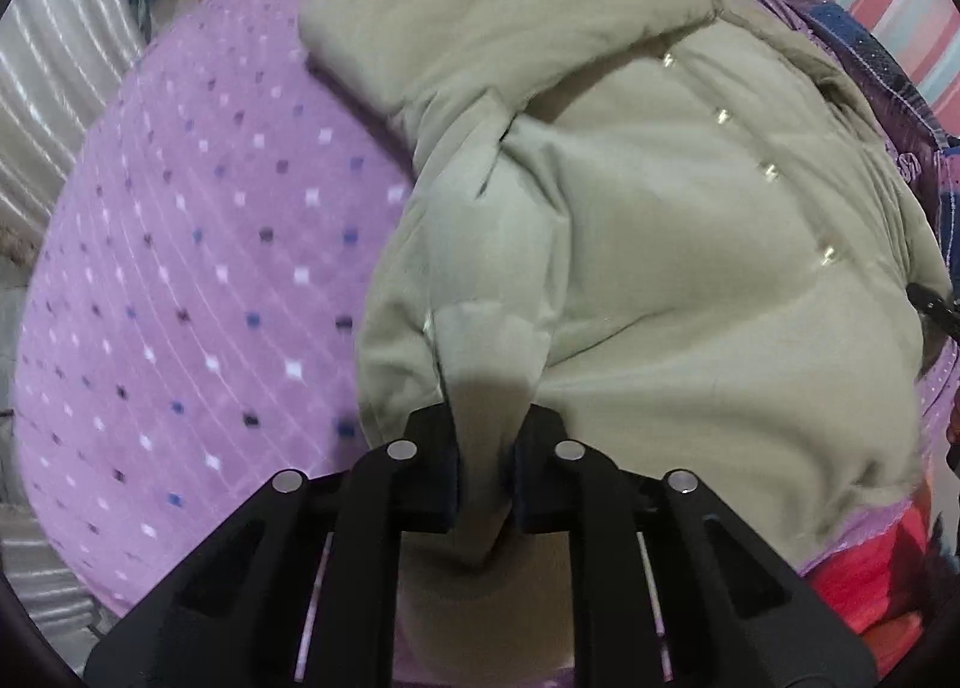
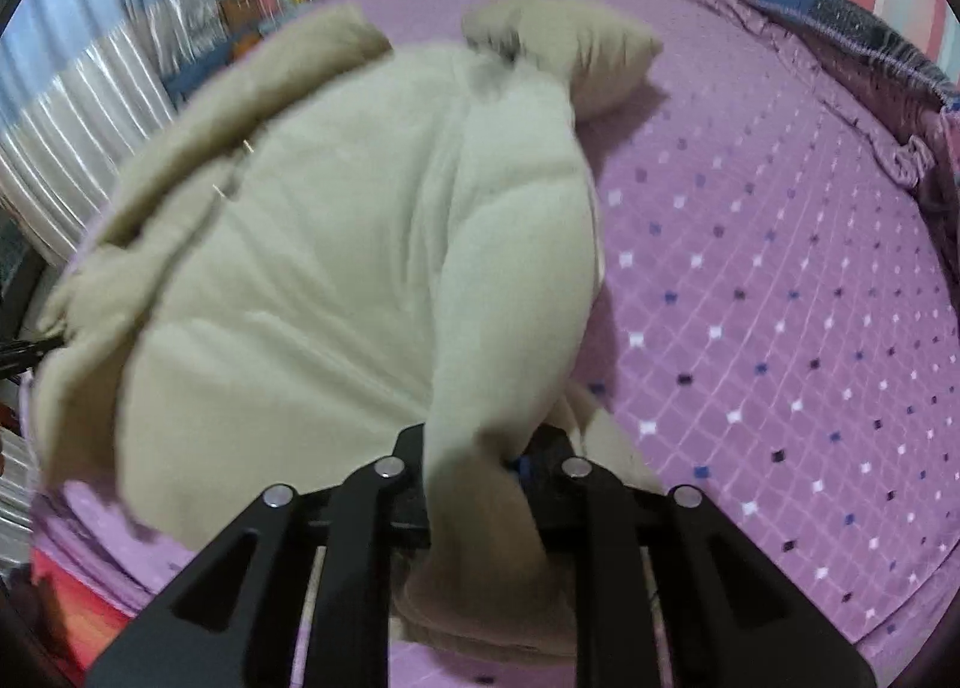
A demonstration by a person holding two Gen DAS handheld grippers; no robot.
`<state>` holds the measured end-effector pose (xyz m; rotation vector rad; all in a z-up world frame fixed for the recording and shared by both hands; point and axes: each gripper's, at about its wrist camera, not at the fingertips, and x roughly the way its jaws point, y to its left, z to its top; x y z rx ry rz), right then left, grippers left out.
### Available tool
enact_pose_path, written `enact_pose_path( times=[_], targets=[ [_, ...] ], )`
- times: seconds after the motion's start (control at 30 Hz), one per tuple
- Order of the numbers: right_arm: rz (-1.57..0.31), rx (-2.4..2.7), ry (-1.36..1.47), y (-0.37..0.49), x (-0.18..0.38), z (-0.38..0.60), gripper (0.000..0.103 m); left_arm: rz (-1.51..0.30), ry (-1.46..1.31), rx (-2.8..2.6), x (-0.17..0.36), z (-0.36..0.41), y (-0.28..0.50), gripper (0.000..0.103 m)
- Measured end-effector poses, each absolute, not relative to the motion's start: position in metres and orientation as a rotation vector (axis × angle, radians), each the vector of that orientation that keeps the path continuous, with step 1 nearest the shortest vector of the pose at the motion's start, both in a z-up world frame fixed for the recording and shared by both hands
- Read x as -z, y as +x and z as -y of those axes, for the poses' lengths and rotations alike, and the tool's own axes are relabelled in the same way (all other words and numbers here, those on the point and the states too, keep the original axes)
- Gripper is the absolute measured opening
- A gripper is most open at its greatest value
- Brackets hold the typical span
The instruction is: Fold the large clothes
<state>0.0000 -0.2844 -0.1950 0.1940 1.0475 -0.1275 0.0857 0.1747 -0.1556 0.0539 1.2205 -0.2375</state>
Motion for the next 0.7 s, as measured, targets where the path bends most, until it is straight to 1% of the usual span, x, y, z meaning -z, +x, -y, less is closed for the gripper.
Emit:
enact_pose_path(
  times=[0.07, 0.1, 0.13, 0.17, 0.2, 0.23, 0.27, 0.3, 0.43, 0.5, 0.7],
  targets=[
    [-1.049, 0.134, 0.181, 0.006, 0.195, 0.288, 0.028, -1.189, 0.046, 0.225, 0.152, -0.175, 0.085, 0.016],
    [-1.05, 0.133, 0.188, 0.007, 0.191, 0.291, 0.03, -1.172, 0.059, 0.209, 0.145, -0.172, 0.085, 0.022],
    [-1.05, 0.125, 0.206, 0.01, 0.183, 0.296, 0.036, -1.15, 0.082, 0.186, 0.137, -0.171, 0.083, 0.026],
    [-1.044, 0.124, 0.217, 0.009, 0.177, 0.299, 0.044, -1.125, 0.104, 0.17, 0.129, -0.169, 0.083, 0.037],
    [-1.019, 0.124, 0.228, 0.009, 0.168, 0.305, 0.047, -1.106, 0.119, 0.16, 0.125, -0.166, 0.081, 0.053],
    [-0.998, 0.127, 0.237, 0.009, 0.16, 0.312, 0.052, -1.081, 0.136, 0.151, 0.117, -0.164, 0.085, 0.061],
    [-0.987, 0.139, 0.24, 0.012, 0.156, 0.315, 0.064, -1.067, 0.143, 0.146, 0.114, -0.156, 0.093, 0.071],
    [-0.975, 0.157, 0.241, 0.017, 0.152, 0.321, 0.066, -1.058, 0.145, 0.145, 0.111, -0.155, 0.098, 0.072],
    [-0.963, 0.199, 0.203, 0.045, 0.147, 0.326, 0.067, -1.058, 0.13, 0.15, 0.104, -0.148, 0.124, 0.074],
    [-0.954, 0.202, 0.189, 0.056, 0.141, 0.32, 0.072, -1.055, 0.131, 0.155, 0.102, -0.139, 0.135, 0.078],
    [-0.957, 0.196, 0.093, 0.093, 0.131, 0.301, 0.072, -1.077, 0.188, 0.164, 0.111, -0.11, 0.172, 0.08]
  ],
)
